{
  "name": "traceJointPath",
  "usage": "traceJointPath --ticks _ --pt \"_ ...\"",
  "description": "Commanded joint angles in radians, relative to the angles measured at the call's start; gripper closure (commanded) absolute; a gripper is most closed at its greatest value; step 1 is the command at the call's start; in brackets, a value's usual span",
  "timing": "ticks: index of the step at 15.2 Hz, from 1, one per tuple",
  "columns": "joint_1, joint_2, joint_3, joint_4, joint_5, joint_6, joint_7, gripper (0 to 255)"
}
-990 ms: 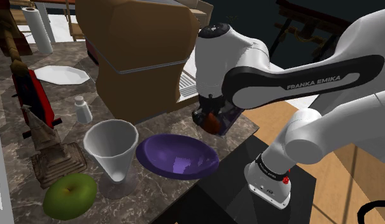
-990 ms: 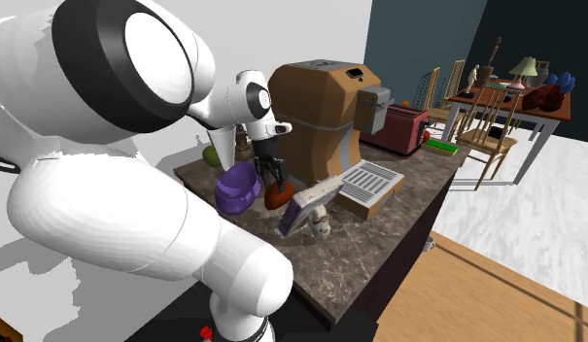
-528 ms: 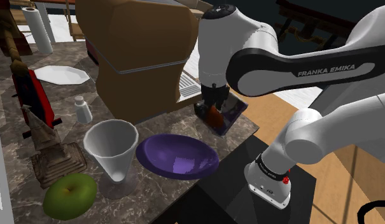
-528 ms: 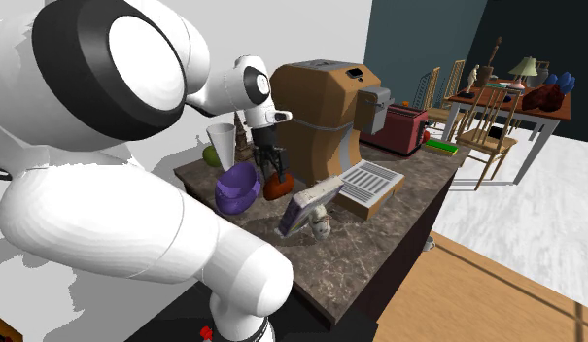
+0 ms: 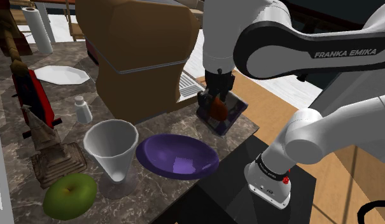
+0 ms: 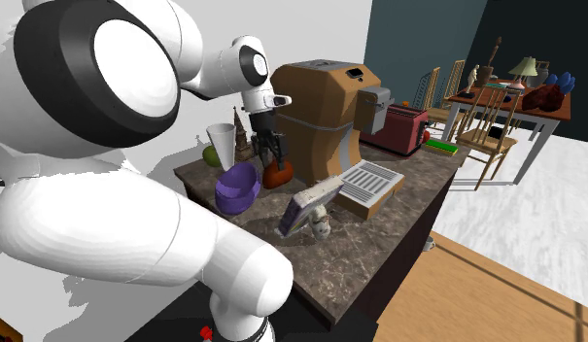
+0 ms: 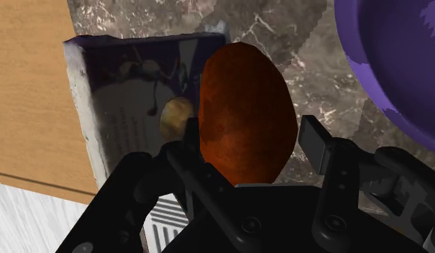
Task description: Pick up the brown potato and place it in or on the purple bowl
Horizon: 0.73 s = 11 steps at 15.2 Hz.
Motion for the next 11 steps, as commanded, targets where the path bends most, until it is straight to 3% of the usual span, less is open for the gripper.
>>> traceJointPath --ticks 1,11 --pt "-0.002 -0.004 -0.006 0.023 -0.003 -0.026 -0.007 255" --pt "0.038 0.139 0.19 0.204 0.074 -0.086 0.229 255"
